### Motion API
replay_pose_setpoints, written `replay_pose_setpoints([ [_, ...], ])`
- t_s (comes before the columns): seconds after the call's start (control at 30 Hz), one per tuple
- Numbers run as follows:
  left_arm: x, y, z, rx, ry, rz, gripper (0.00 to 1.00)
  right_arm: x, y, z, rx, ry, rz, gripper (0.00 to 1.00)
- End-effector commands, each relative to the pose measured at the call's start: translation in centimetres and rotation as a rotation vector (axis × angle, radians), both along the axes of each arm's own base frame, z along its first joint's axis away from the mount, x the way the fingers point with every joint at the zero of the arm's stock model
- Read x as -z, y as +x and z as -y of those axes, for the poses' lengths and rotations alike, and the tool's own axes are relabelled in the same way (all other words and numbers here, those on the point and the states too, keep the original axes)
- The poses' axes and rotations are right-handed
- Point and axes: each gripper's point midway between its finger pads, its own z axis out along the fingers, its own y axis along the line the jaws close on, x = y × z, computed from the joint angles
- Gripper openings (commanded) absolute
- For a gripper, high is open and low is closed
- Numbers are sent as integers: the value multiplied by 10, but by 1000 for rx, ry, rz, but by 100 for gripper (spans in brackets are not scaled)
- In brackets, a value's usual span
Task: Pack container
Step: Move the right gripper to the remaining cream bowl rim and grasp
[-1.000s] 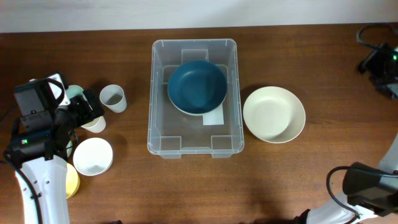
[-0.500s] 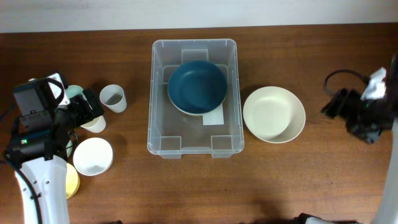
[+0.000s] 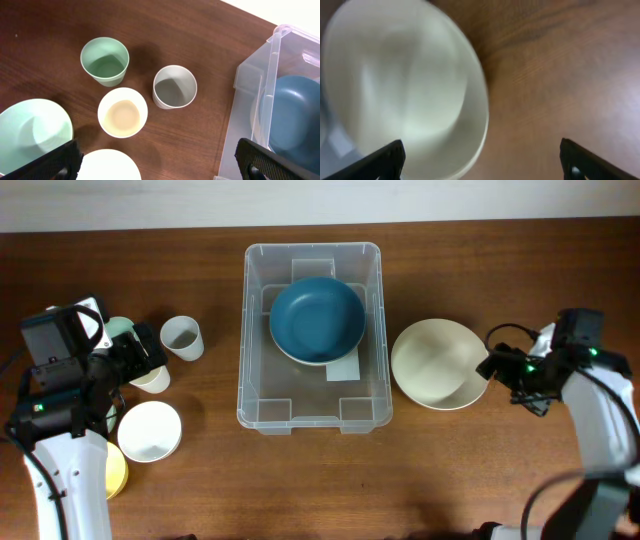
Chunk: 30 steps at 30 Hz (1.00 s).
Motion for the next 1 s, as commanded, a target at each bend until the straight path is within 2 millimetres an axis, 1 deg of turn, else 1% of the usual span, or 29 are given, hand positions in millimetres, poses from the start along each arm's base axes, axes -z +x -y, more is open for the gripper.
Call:
replay_pose_setpoints([
  [0.0, -8, 2, 1, 0, -11, 22, 100, 32, 9, -6, -22, 22, -54, 95],
  [0.03, -8, 2, 1, 0, -11, 22, 100, 42, 12, -8, -29, 27, -68, 94],
  [0.17, -8, 2, 0, 0, -10, 22, 100, 65, 20, -12, -48, 32, -87, 92],
  [0.23, -8, 2, 0, 0, -10, 22, 100, 71, 24, -13, -53, 31, -85, 89],
  [0.33, -8, 2, 1, 0, -10, 21, 100, 72, 26, -11, -51, 24, -77, 84],
  [0.4, -8, 2, 1, 0, -10, 21, 100, 72, 27, -11, -51, 23, -72, 78],
  [0.53, -8, 2, 1, 0, -10, 21, 100, 72, 27, -10, -51, 20, -73, 51],
  [0.6, -8, 2, 1, 0, -10, 21, 100, 72, 27, -10, -51, 20, -73, 43],
  [0.67, -8, 2, 0, -3, -6, 20, 100, 72, 27, -10, -51, 20, -73, 40],
  [0.8, -8, 2, -1, -5, -5, 19, 100, 72, 27, -10, -51, 21, -75, 28],
  [0.97, -7, 2, -1, -5, -6, 16, 100, 72, 26, -10, -50, 21, -77, 15],
])
